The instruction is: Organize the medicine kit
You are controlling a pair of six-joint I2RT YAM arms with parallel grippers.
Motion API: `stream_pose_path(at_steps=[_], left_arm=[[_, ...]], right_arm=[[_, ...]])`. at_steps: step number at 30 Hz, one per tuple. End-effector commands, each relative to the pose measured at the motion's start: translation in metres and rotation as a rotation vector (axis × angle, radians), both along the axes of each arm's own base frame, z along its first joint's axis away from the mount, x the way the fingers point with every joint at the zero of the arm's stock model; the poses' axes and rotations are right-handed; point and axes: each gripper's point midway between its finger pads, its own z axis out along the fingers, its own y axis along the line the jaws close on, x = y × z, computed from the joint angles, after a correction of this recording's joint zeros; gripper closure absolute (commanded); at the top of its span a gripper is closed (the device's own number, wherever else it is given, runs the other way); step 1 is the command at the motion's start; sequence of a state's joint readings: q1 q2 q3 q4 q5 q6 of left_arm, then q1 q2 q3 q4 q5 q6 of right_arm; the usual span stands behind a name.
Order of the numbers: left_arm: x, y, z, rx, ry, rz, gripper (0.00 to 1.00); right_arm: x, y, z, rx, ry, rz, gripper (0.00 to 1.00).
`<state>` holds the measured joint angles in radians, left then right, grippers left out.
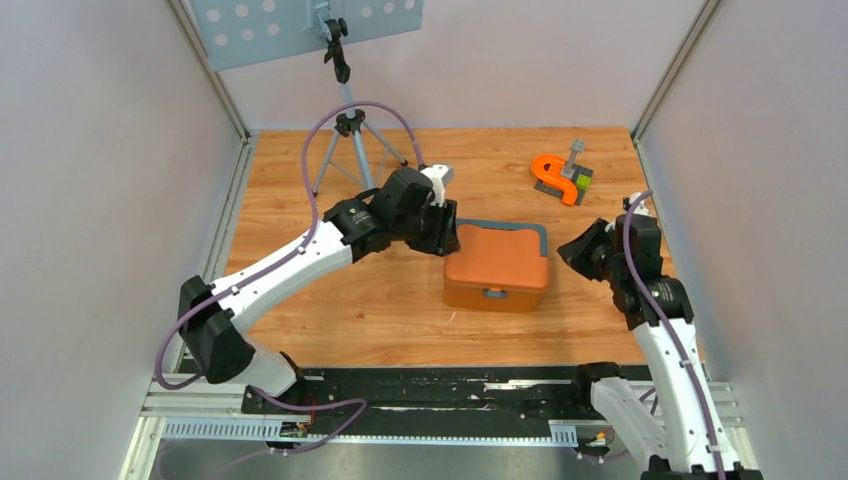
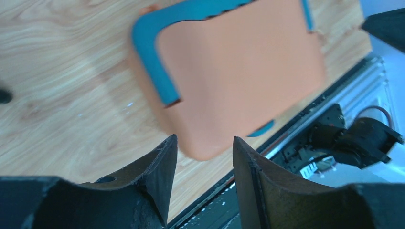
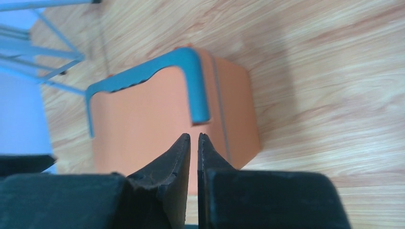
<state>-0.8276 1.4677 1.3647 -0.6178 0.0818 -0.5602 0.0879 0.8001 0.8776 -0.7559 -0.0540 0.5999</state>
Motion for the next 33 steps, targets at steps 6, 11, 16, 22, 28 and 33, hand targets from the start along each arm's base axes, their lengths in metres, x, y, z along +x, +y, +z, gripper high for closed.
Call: stream_pose_path(at_steps=[6, 11, 16, 22, 28, 33], left_arm=[[-0.011, -0.06, 0.003, -0.055, -0.04, -0.17, 0.46], [-0.012, -0.067, -0.037, -0.018, 0.034, -0.18, 0.47], [-0.012, -0.064, -0.054, 0.013, 0.059, -0.164, 0.47], [-0.014, -0.057, -0.07, 0.055, 0.081, -0.153, 0.47], [-0.022, -0.049, -0.083, 0.081, 0.117, -0.15, 0.47], [-0.025, -0.041, -0.088, 0.1, 0.126, -0.143, 0.47]], right_arm=[[-0.057, 0.062, 0.007, 0.352, -0.008, 0.188, 0.71], [-0.073, 0.087, -0.005, 0.546, -0.032, 0.24, 0.47], [-0.077, 0.103, -0.033, 0.655, -0.054, 0.262, 0.28], [-0.072, 0.116, -0.042, 0.699, -0.13, 0.299, 0.18], [-0.065, 0.126, -0.044, 0.721, -0.187, 0.318, 0.14], [-0.063, 0.133, -0.047, 0.717, -0.229, 0.362, 0.14]])
